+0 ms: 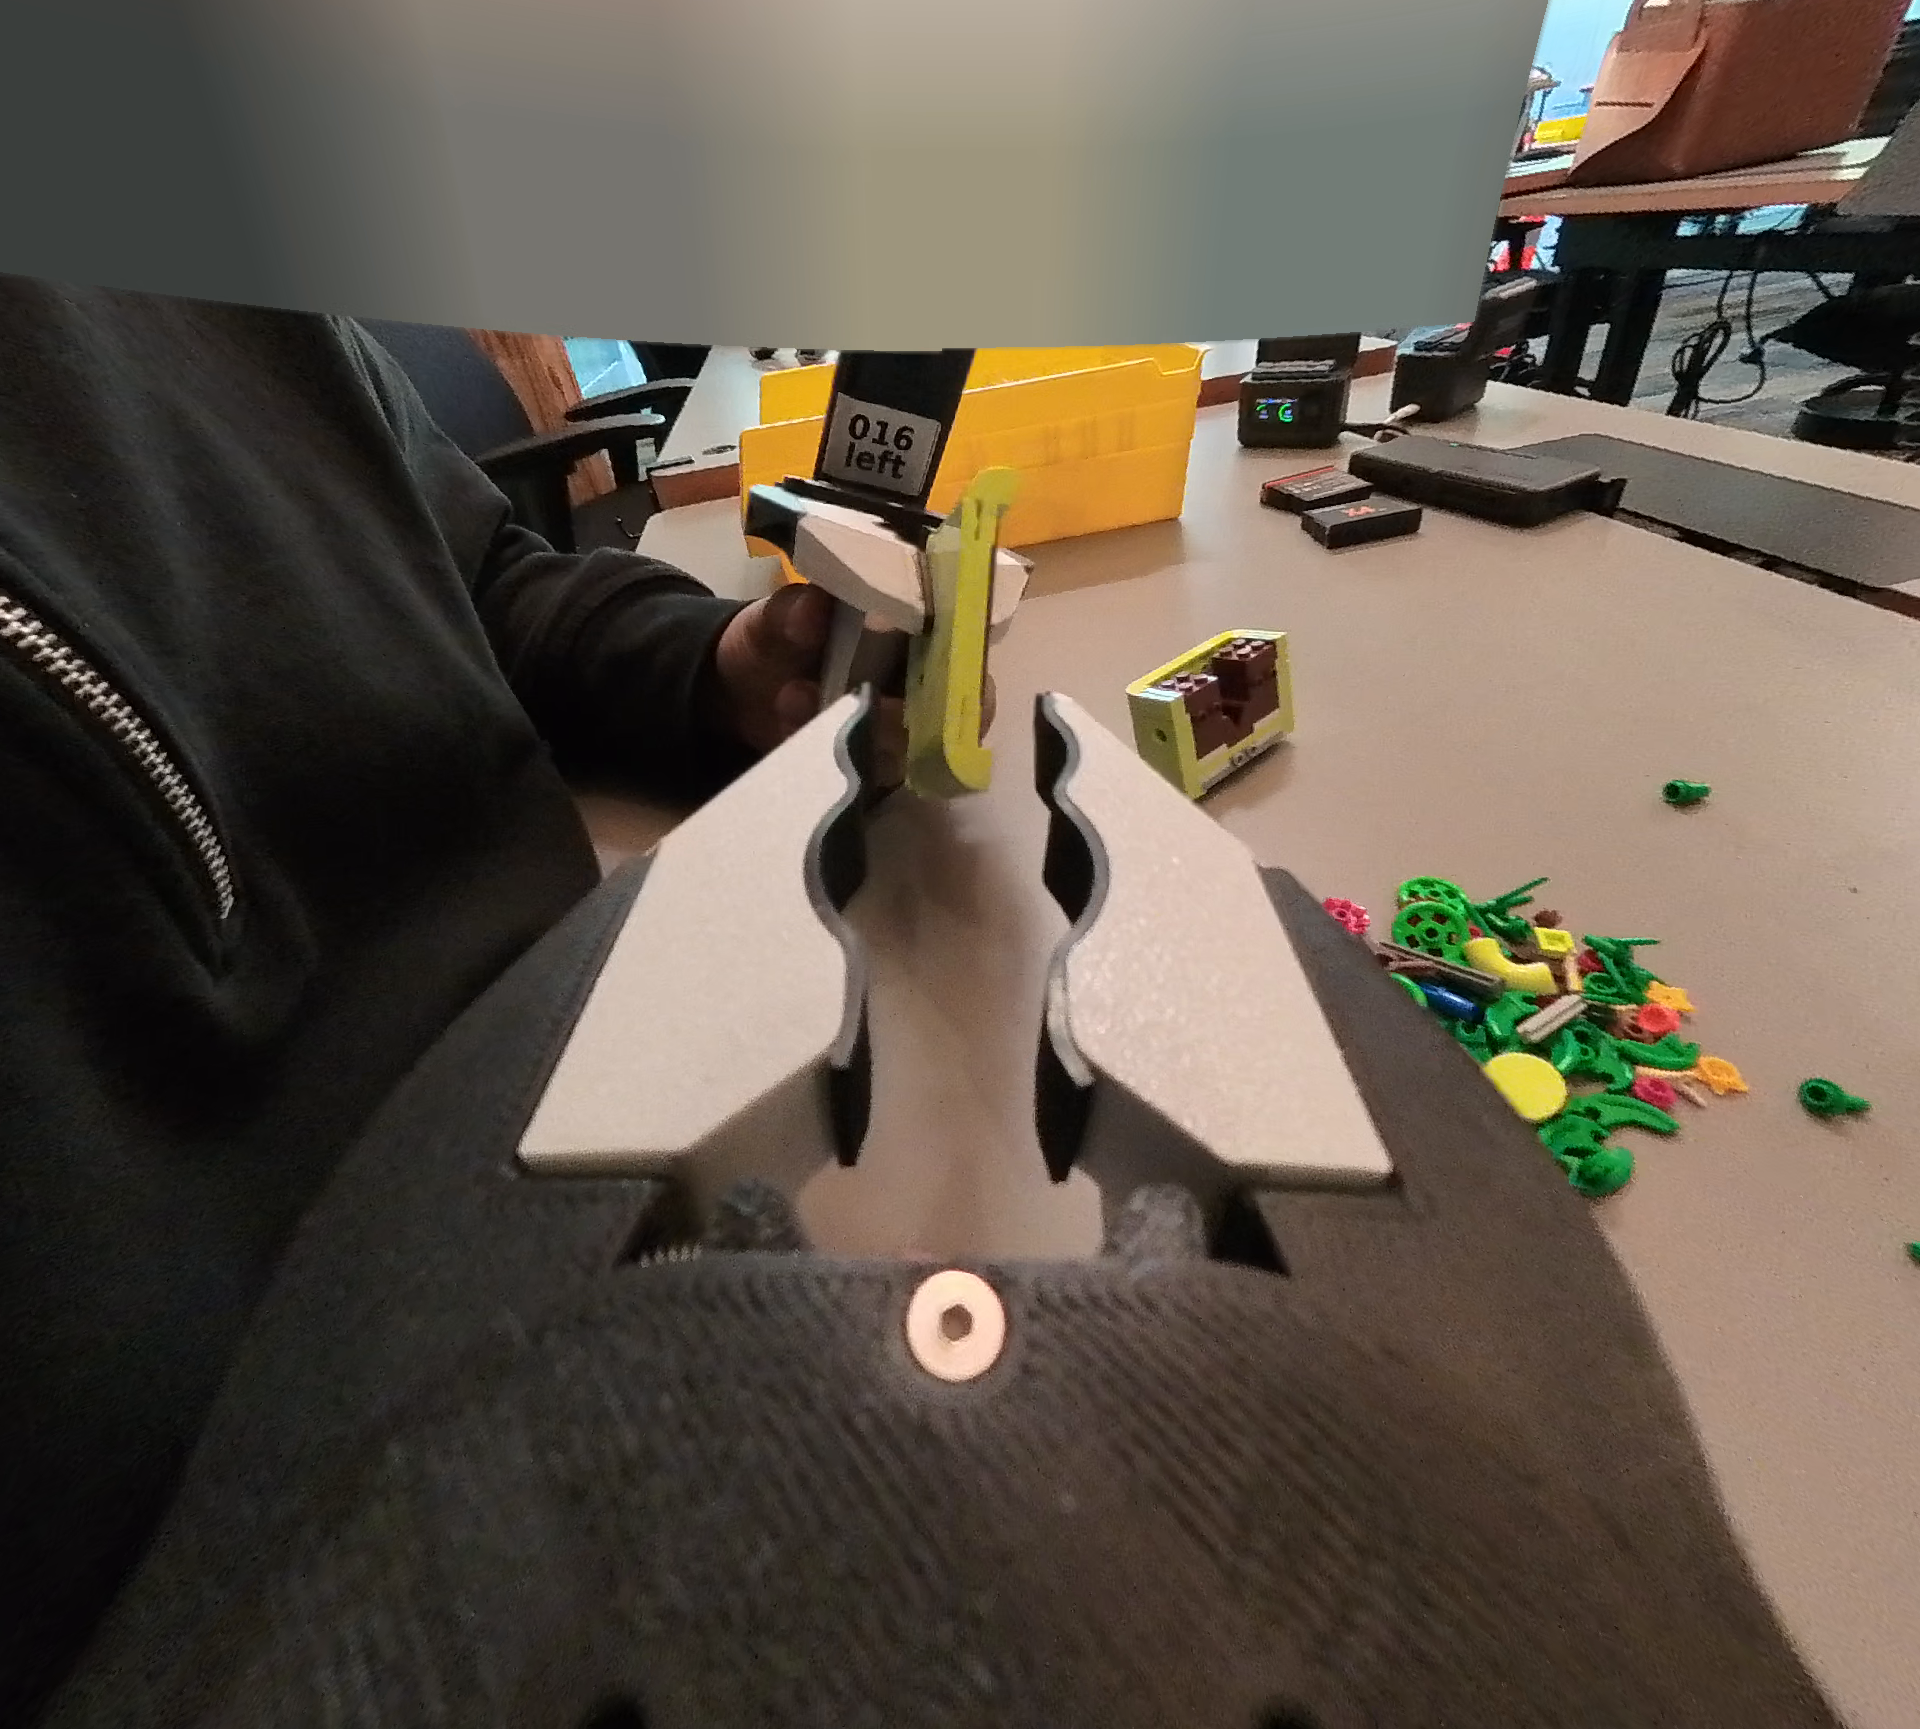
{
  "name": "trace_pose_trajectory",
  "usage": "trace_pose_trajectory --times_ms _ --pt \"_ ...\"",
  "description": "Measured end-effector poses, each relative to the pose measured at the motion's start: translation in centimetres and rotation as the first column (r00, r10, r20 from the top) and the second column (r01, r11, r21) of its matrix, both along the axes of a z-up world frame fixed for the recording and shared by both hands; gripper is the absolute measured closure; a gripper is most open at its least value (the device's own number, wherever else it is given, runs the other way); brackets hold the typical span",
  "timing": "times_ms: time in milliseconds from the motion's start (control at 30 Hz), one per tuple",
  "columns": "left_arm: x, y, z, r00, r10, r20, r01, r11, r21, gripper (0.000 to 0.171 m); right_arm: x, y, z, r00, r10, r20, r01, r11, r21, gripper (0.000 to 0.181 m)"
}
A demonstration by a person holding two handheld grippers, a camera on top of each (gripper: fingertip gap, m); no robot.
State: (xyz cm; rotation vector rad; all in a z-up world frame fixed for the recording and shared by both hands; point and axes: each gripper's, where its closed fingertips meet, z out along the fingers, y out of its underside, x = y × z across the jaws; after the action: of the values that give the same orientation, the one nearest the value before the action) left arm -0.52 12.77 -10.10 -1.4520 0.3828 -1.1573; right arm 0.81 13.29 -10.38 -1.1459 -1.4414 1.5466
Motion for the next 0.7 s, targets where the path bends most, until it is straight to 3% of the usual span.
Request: trace_pose_trajectory --times_ms 367,633,700 --pt "0.5 -0.3 -0.1 0.999 -0.002 -0.049 0.004 1.000 0.028 0.166 -0.4 -1.1 -1.5 0.997 0.021 0.068 -0.026 0.997 0.078 0.160" --pt "0.9 -0.8 0.3 0.998 -0.062 0.000 0.062 0.998 0.025 0.163 0.0 -1.4 -0.9 0.994 0.092 0.065 -0.089 0.995 -0.034 0.173" --pt "0.6 -0.4 -0.1 0.999 -0.040 -0.006 0.040 0.999 -0.007 0.150 0.3 -1.2 -0.6 0.993 0.103 0.054 -0.099 0.992 -0.075 0.173"
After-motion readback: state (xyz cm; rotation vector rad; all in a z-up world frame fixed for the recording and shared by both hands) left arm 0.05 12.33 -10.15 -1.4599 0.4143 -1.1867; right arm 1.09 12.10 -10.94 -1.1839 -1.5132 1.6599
